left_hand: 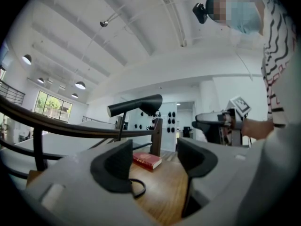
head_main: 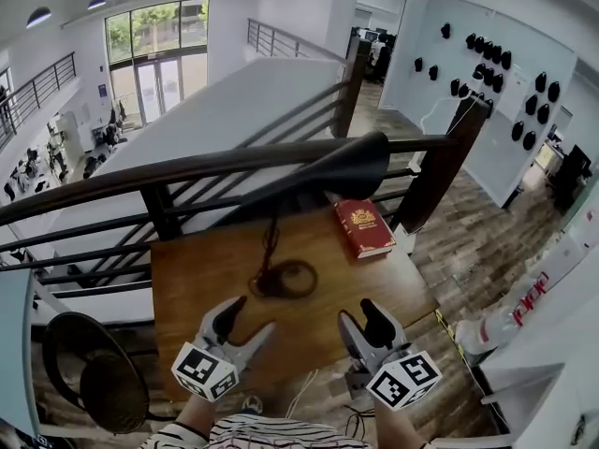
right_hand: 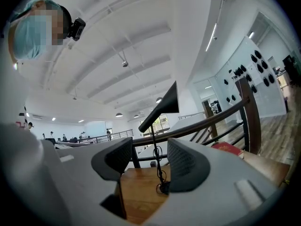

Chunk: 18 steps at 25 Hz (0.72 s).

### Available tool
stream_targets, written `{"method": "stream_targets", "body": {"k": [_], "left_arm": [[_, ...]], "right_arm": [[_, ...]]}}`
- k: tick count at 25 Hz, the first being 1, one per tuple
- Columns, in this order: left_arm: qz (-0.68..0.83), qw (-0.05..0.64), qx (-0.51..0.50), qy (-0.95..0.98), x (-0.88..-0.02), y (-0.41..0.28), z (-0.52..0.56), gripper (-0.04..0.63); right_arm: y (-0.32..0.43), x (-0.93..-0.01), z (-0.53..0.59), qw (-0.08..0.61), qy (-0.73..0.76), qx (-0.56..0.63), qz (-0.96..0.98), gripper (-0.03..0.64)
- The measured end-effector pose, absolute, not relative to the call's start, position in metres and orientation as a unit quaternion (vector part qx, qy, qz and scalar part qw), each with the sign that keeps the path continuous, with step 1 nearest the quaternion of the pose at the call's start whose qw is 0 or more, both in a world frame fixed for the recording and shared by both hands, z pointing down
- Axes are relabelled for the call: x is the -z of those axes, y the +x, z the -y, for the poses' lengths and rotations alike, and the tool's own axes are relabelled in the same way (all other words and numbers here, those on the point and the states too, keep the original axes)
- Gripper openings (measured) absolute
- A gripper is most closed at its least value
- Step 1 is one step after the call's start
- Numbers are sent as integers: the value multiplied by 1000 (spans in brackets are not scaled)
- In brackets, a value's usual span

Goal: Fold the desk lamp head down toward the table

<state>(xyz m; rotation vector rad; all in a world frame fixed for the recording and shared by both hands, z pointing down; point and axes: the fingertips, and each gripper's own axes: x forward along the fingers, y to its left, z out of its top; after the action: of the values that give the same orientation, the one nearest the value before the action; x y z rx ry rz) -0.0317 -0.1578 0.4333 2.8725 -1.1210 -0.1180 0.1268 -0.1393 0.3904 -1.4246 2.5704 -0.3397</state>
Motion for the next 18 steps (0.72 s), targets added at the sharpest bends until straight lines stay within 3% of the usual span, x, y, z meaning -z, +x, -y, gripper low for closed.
{"method": "stream_targets", "body": {"k": [8,18], "left_arm": [[338,19,38,940,-423,-64,207,288],[306,33,24,951,-452,-52,273,288]], "right_arm": [[98,-359,177,98,-509,75,-852,219],[117,-335,230,79,-542,19,-837,218]]}}
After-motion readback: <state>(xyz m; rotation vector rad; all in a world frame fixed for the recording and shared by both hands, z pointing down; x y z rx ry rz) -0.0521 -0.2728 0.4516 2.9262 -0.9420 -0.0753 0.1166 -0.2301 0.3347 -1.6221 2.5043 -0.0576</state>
